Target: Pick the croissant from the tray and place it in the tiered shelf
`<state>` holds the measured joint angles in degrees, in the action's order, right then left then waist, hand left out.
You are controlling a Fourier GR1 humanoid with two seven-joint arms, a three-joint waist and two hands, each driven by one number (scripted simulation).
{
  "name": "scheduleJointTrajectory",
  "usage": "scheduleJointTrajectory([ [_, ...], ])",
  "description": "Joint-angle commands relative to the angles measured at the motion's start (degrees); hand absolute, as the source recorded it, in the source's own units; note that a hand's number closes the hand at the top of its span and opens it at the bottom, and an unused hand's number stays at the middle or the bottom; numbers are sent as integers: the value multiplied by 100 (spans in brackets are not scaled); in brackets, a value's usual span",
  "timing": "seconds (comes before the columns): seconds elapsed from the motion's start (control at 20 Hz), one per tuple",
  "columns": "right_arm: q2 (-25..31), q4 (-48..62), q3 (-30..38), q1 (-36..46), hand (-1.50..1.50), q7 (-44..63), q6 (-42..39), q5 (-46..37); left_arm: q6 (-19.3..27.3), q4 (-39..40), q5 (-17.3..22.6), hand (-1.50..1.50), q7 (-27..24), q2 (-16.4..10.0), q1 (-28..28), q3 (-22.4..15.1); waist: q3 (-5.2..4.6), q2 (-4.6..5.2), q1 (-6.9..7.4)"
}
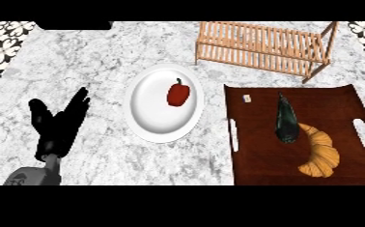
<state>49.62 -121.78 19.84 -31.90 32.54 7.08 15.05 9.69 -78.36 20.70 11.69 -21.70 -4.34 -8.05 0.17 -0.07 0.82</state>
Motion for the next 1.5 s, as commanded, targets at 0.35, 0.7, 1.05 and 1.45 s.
scheduleJointTrajectory([
  [0.35, 211, 271, -1493, 1399, -150, 2166, 141, -1138, -91, 360, -104, 0, 19, 292, 207, -1, -21, 22, -22],
  [0.7, 47, 391, -2311, 2310, -150, 3144, -86, -1736, -197, 554, -178, 0, 60, 252, 21, 211, -23, 18, -61],
  [1.05, -562, 887, -2764, 2513, -150, 3213, 95, -2750, 10, 111, -362, 0, 403, 429, 38, 119, -18, 10, -71],
  [1.45, -1292, 1397, -3105, 2443, -150, 2862, 203, -3442, -570, 662, -227, 0, 153, 201, -230, 581, -19, 17, -108],
])
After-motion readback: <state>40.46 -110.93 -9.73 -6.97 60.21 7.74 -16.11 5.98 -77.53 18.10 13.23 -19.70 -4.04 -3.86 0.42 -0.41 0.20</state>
